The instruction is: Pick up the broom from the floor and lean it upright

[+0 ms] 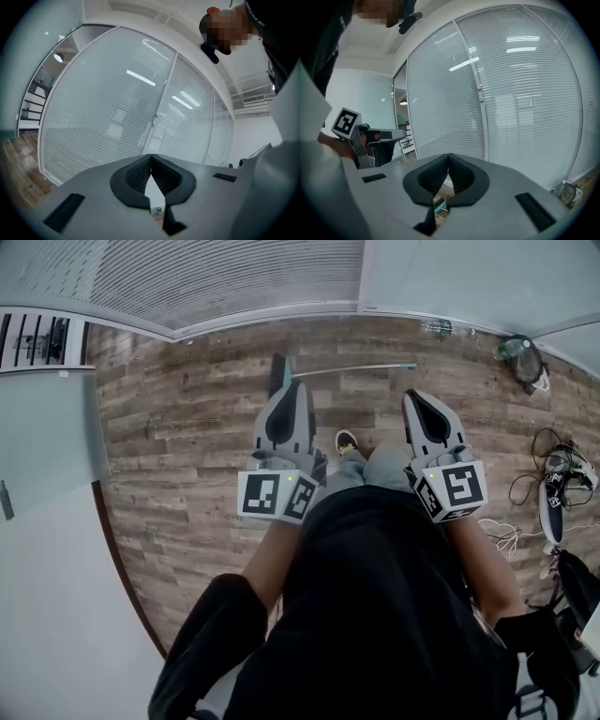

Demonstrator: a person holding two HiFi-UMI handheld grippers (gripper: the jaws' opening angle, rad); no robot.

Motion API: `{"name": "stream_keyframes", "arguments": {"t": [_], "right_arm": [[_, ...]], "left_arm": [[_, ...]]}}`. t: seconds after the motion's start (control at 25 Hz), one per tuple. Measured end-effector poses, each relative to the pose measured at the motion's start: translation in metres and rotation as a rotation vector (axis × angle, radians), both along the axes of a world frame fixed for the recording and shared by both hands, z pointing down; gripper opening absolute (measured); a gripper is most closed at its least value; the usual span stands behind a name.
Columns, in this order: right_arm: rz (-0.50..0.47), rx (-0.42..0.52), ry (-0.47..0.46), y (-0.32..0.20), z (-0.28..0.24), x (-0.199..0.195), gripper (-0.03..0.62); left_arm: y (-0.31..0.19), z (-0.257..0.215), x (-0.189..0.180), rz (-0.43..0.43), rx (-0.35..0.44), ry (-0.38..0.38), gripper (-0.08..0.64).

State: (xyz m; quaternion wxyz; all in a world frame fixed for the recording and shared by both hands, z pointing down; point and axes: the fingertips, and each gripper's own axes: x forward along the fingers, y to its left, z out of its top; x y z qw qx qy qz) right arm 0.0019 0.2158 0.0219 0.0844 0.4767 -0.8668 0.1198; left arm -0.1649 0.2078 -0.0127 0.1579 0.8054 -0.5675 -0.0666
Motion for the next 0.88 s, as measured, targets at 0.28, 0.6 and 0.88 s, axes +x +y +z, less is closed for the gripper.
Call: {"name": "stream_keyframes", "arguments": {"t": [0.28,0.6,0.88], "right_arm": [[0.008,-0.01,0.003,-0.018,0.001,-0.009,0.015],[0.015,-0.04,0.015,-0.045,0.01,-0.011,0.015],[0.013,-0.12,0.005,-0.083,0.042,-0.001,0.015]], "left_arm": [[-0.019,0.001,-0.013,-0.002,-0.009,0.004,0.021],[-0.041,0.016,-0.02,-0.011,-0.056,0.017,0.021],[-0.086,0.047,-0.01,0.01,-0.137,-0.018,0.021]]}}
